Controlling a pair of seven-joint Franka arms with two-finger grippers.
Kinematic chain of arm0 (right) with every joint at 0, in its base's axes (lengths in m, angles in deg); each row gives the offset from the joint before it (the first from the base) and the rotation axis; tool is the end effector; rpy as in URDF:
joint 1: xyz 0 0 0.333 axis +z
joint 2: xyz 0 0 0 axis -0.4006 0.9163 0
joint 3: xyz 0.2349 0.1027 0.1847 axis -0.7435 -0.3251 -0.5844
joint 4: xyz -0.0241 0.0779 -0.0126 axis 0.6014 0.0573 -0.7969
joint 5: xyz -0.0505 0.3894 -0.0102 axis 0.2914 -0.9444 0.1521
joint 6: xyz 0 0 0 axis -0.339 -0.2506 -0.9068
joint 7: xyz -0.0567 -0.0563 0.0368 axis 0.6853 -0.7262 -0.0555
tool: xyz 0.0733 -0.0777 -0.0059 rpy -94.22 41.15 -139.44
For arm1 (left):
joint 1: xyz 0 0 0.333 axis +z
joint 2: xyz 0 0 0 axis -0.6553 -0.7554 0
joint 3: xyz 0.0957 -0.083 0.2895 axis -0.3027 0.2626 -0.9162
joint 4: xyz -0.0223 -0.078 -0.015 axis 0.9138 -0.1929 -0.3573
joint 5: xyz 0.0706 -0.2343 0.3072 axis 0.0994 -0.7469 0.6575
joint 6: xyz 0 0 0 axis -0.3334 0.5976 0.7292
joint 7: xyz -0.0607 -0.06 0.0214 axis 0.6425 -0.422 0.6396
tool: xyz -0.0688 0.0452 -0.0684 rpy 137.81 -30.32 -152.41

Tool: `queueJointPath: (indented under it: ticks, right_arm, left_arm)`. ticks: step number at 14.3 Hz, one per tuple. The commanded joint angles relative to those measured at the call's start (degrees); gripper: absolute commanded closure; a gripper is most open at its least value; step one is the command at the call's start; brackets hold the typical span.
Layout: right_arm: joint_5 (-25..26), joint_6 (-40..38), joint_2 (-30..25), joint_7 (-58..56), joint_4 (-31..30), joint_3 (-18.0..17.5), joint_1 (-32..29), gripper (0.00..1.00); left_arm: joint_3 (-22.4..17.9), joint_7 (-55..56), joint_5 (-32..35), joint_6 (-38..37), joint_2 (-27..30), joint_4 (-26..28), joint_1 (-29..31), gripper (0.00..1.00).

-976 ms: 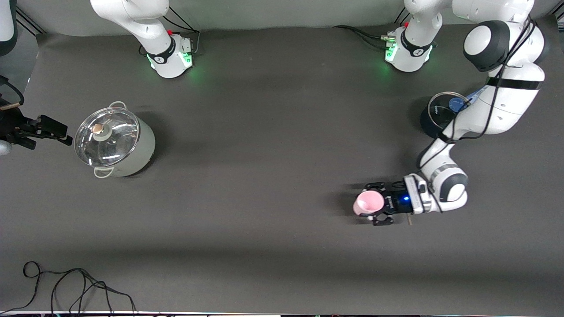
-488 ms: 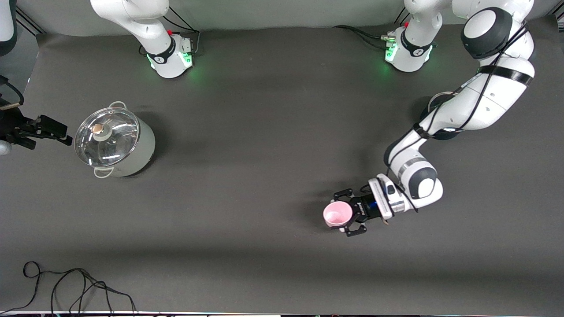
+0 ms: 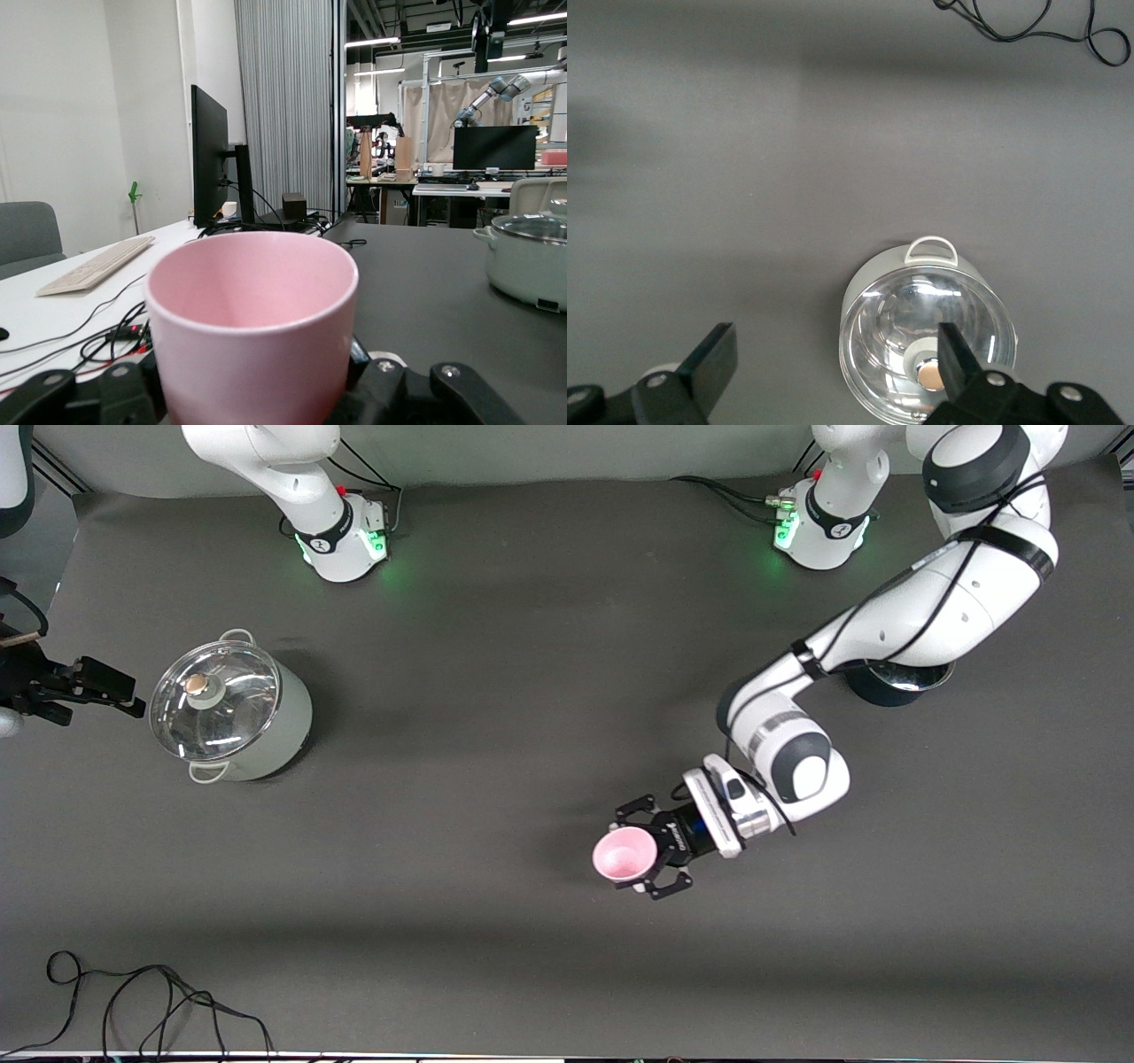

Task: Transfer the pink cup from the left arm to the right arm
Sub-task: 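Lift the pink cup and carry it toward the glass pot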

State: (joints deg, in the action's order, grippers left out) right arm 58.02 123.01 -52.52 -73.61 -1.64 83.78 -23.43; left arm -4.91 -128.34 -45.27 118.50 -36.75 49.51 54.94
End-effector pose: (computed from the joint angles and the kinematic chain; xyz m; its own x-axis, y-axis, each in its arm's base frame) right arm 0.5684 -0.0407 0.6016 0.9983 0.0534 0.0213 0.0539 -0.9983 -0.0243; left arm 0.6630 -0.3302 0.2618 -0.0089 -0.0557 0.9984 -0.9174 -0.3968 -0.0303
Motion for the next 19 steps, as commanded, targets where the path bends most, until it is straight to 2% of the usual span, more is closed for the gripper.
queueJointPath:
  ticks: [1,3,6,8,14,17,19]
  right_arm:
    - [0.2,-0.4,0.0,0.8,0.5,0.1,0.1,0.0]
    - [0.2,-0.4,0.0,0.8,0.5,0.1,0.1,0.0]
    - [0.2,-0.4,-0.1,1.0,0.5,0.1,0.1,0.0]
    - [0.1,-0.7,-0.2,2.6,0.9,0.1,0.2,0.0]
    - [-5.5,-8.4,-0.1,30.4,9.7,-1.6,1.2,0.0]
    - [-5.5,-8.9,0.6,45.1,13.3,-4.5,6.9,0.0]
    - [-6.0,-8.9,2.0,54.7,15.9,-4.5,11.7,0.0]
  left_arm:
    - [3.5,3.4,-1.7,10.8,1.1,-5.4,-4.8,1.0]
    - [5.0,6.6,-1.7,19.4,1.5,-11.6,-10.7,1.0]
    - [4.6,10.3,-1.2,30.3,2.2,-20.8,-20.4,1.0]
    - [4.5,11.2,-1.2,34.6,2.3,-23.9,-24.7,1.0]
    - [4.3,15.6,-1.1,40.9,5.3,-25.6,-31.2,1.0]
    - [4.5,15.7,-1.1,42.8,6.2,-26.1,-32.9,1.0]
    - [4.3,15.7,-1.1,42.8,6.2,-27.0,-33.0,1.0]
